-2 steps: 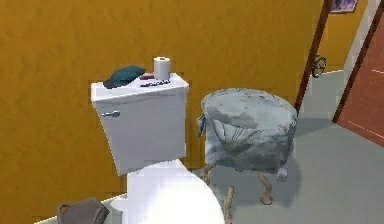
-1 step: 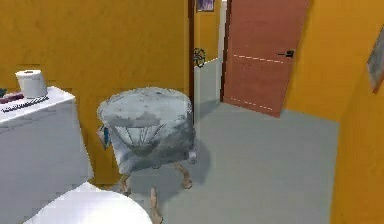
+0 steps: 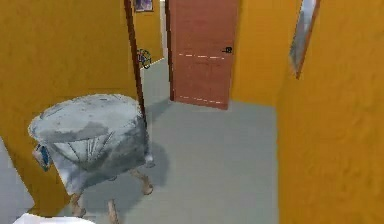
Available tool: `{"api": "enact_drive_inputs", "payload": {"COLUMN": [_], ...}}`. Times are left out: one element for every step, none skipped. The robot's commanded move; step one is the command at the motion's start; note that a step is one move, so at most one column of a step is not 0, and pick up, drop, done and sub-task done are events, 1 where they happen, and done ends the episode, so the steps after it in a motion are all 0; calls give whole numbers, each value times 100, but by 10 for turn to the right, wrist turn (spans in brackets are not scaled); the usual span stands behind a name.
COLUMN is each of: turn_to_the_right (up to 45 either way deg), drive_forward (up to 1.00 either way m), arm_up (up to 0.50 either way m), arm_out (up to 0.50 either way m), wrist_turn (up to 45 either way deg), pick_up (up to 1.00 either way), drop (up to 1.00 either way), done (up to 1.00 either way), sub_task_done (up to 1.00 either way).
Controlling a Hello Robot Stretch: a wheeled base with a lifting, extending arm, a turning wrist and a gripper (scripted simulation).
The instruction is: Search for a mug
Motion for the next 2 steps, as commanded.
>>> {"api": "enact_drive_inputs", "payload": {"turn_to_the_right": [0,90], "drive_forward": [45,0], "arm_up": [0,0], "arm_out": [0,0], "wrist_turn": [0,0], "pick_up": [0,0], "drop": [0,0], "done": [0,0], "sub_task_done": [0,0]}}
